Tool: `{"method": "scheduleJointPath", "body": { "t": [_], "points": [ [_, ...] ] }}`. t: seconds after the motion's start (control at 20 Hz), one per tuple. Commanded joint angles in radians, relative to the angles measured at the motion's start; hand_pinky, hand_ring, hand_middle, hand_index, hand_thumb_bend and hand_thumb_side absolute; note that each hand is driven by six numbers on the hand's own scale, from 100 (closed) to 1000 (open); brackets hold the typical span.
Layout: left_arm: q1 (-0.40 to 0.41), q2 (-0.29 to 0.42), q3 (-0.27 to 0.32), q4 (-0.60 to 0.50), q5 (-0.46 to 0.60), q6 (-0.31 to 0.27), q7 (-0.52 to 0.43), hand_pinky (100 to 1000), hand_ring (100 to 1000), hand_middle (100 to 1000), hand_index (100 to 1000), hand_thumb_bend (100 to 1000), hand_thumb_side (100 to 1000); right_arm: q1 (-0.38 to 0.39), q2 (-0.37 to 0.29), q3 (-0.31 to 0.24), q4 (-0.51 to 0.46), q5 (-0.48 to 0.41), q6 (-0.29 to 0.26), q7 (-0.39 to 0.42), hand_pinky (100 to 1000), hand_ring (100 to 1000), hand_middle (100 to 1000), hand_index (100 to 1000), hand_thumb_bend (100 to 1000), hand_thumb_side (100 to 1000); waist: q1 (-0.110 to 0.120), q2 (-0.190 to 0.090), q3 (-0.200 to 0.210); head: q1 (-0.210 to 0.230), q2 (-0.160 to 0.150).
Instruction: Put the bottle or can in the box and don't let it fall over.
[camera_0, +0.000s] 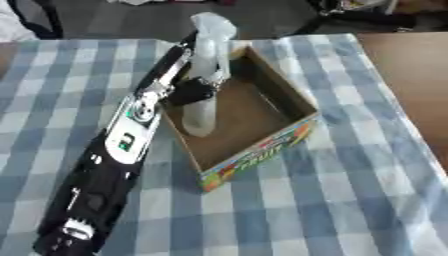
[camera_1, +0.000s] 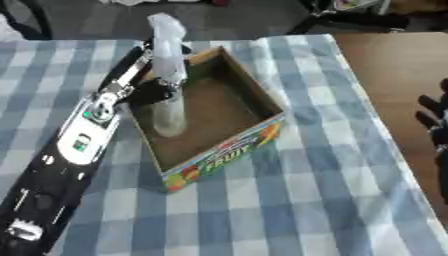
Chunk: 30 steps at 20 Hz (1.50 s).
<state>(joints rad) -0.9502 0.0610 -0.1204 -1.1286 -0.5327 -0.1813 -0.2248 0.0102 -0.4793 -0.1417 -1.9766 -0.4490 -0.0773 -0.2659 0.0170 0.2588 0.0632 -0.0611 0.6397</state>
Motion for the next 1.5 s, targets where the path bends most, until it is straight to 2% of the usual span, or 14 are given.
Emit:
{"method": "scheduleJointPath", "body": {
  "t": [0.05,0.15,0.25,0.5,0.6,0.75,1.0,1.5],
  "points": [
    [-0.001,0.038,-0.002,-0.059,0.029,0.019,-0.025,1000,1000,1000,801,100,477,0.001,-0.025,-0.014,-0.023,0.005,-0.003,-0.005,941,920,1000,897,100,581,-0.001,-0.029,0.003,-0.009,0.002],
    [0.008,0.049,-0.007,-0.075,0.035,0.035,-0.041,1000,1000,1000,799,100,365,0.002,-0.025,-0.014,-0.023,0.006,-0.003,-0.006,941,920,1000,897,100,581,0.0,-0.03,0.006,-0.012,0.003],
    [0.018,0.056,-0.011,-0.091,0.036,0.053,-0.054,1000,1000,1000,799,100,333,0.002,-0.025,-0.015,-0.023,0.006,-0.003,-0.007,941,920,1000,897,100,581,0.0,-0.03,0.007,-0.014,0.003],
    [0.052,0.074,-0.015,-0.145,0.033,0.084,-0.052,1000,1000,1000,802,100,349,0.006,-0.023,-0.016,-0.023,0.01,-0.004,-0.009,941,920,1000,897,100,581,0.001,-0.028,0.01,-0.017,0.006],
    [0.067,0.083,-0.015,-0.175,0.042,0.09,-0.045,1000,1000,1000,802,100,403,0.006,-0.023,-0.017,-0.023,0.012,-0.005,-0.01,941,920,1000,897,100,581,0.002,-0.028,0.011,-0.018,0.006],
    [0.092,0.101,-0.019,-0.239,0.074,0.097,-0.05,1000,1000,1000,801,100,434,0.008,-0.024,-0.018,-0.023,0.013,-0.006,-0.011,941,920,1000,898,100,581,0.003,-0.027,0.014,-0.018,0.01],
    [0.124,0.131,-0.041,-0.334,0.12,0.108,-0.071,1000,1000,1000,797,100,405,0.01,-0.024,-0.018,-0.023,0.015,-0.007,-0.012,941,920,1000,898,100,580,0.003,-0.027,0.017,-0.02,0.013],
    [0.205,0.193,-0.049,-0.444,0.179,0.197,-0.131,1000,1000,1000,771,100,322,0.018,-0.021,-0.021,-0.023,0.023,-0.008,-0.016,941,921,1000,897,100,580,0.006,-0.027,0.02,-0.026,0.012]
  ]
}}
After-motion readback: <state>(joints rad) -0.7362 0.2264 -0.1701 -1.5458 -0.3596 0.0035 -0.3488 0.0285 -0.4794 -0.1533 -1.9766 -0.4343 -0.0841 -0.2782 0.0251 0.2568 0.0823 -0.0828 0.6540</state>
